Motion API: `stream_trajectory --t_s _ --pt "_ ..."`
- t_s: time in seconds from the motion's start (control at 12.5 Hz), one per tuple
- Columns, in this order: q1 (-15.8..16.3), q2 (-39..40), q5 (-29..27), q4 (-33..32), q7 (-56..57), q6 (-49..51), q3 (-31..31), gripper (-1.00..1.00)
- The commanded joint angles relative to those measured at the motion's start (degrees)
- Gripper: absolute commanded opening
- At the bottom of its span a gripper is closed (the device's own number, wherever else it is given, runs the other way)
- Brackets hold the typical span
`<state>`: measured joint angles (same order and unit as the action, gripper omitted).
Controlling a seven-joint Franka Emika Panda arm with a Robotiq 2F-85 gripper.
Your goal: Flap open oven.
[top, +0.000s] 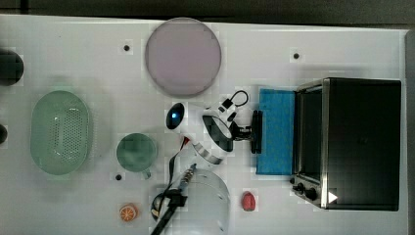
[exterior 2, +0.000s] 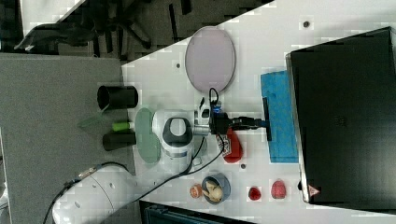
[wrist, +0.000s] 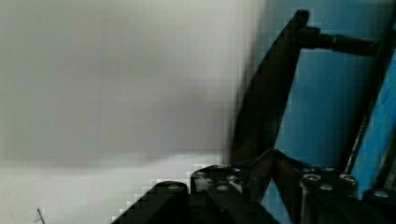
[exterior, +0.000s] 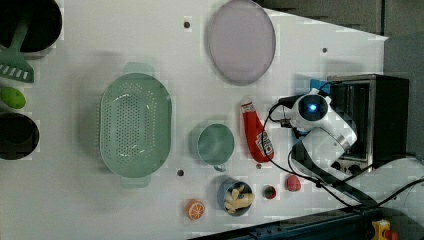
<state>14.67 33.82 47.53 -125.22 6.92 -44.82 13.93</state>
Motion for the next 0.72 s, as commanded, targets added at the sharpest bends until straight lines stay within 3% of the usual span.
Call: stream_trajectory --t_s 0.08,0.24,0.72 --pt "1.12 -0.69 -0.21 2.86 -5.49 0.73 0.88 -0.65" --pt "1.09 -3.45 -3.24 3.36 -5.49 -0.91 0.89 -0.65" --pt "0.36 -20.27 -26.17 3.50 -5.49 0.74 1.85 -0.65"
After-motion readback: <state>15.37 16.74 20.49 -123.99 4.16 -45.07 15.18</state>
